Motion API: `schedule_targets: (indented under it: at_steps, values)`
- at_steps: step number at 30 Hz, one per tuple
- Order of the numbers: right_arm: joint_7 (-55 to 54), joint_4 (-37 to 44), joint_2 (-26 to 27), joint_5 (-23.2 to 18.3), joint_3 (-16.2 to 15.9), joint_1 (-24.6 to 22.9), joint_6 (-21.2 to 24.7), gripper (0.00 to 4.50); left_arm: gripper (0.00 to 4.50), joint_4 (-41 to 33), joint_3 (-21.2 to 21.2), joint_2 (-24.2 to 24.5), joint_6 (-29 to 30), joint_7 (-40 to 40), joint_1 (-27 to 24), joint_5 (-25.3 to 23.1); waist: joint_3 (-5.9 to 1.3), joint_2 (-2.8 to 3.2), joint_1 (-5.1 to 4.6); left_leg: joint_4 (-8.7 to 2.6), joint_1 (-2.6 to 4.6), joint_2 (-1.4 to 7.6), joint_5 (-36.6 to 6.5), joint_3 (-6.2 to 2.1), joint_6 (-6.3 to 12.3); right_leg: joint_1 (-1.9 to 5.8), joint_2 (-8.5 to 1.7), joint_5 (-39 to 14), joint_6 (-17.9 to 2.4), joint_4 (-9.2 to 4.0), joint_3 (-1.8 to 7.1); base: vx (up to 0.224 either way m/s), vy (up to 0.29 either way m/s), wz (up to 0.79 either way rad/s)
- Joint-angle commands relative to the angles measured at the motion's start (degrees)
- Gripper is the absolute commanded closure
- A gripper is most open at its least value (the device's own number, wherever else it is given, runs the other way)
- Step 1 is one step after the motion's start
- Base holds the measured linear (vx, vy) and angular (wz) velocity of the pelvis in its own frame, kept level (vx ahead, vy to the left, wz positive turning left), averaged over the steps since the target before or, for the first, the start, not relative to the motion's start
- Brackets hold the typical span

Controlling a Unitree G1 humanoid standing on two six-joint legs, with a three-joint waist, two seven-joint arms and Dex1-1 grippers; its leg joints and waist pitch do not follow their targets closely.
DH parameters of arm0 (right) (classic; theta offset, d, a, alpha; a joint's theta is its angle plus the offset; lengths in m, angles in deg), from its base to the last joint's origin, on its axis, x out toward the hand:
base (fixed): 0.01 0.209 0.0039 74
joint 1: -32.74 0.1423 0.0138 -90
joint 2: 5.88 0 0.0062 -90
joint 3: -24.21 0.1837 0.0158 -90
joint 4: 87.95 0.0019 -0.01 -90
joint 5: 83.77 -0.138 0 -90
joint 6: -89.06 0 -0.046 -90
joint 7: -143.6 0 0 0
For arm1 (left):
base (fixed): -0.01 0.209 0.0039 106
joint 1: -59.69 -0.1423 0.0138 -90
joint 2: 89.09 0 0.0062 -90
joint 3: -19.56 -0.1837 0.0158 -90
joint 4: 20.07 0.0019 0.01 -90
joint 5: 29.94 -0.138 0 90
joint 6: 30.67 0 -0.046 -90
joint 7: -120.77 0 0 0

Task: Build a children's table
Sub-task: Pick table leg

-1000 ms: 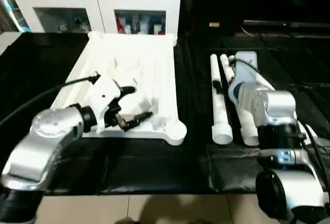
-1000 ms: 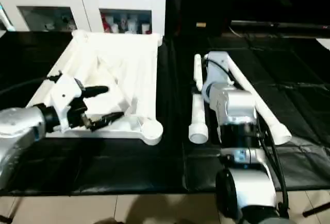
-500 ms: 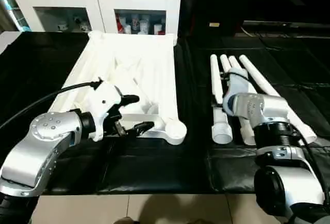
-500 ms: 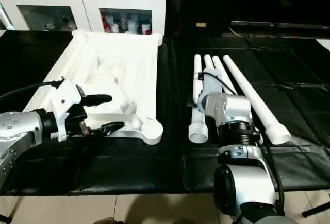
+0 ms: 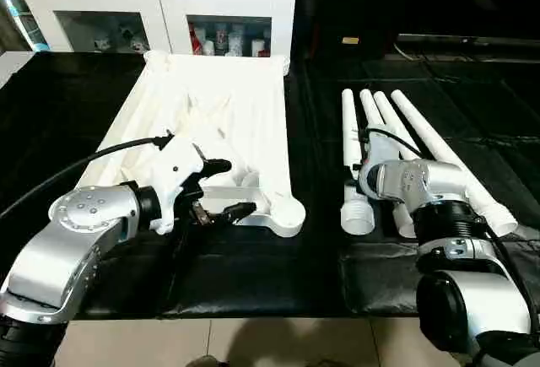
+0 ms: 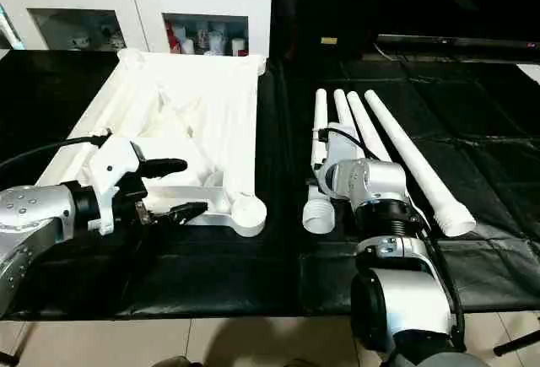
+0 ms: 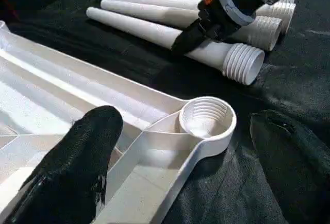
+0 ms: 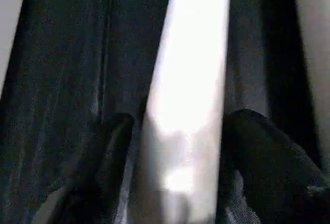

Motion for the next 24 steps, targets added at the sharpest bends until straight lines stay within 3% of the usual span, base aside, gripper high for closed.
schedule_targets:
  at_steps: [1, 14, 24]
  values:
    - [0.1, -0.4, -0.6, 0.0, 0.1, 0.0, 0.2, 1.56, 0.0, -1.0, -0.5, -0.1, 0.3, 0.5, 0.5, 0.3, -3.85, -0.23, 0.16, -3.69, 1.03, 3.51, -6.8, -0.82, -1.61, 2.85, -4.43, -7.2, -11.6, -3.74, 2.86, 0.0, 0.0, 0.0]
    - [2.2, -0.3, -1.3, 0.1, -1.2, -0.6, -3.0, 2.6, 0.0, -1.2, -1.0, -0.6, 0.4, 1.1, 0.6, 0.5, -3.91, -0.24, 0.09, -3.61, 0.98, 3.55, -6.4, -0.82, -1.07, 2.89, -4.41, -6.6, -12.0, -3.7, 2.8, 0.0, 0.0, 0.0]
    - [1.1, 0.1, -0.8, 0.2, -1.0, -0.9, -4.0, 2.7, 0.0, -1.1, -1.1, -0.7, 0.3, 1.6, 0.3, 0.3, -3.91, -0.27, 0.02, -3.55, 0.95, 3.52, -6.3, -0.8, -0.94, 2.87, -4.37, -7.0, -11.8, -3.73, 2.82, 0.0, 0.0, 0.0]
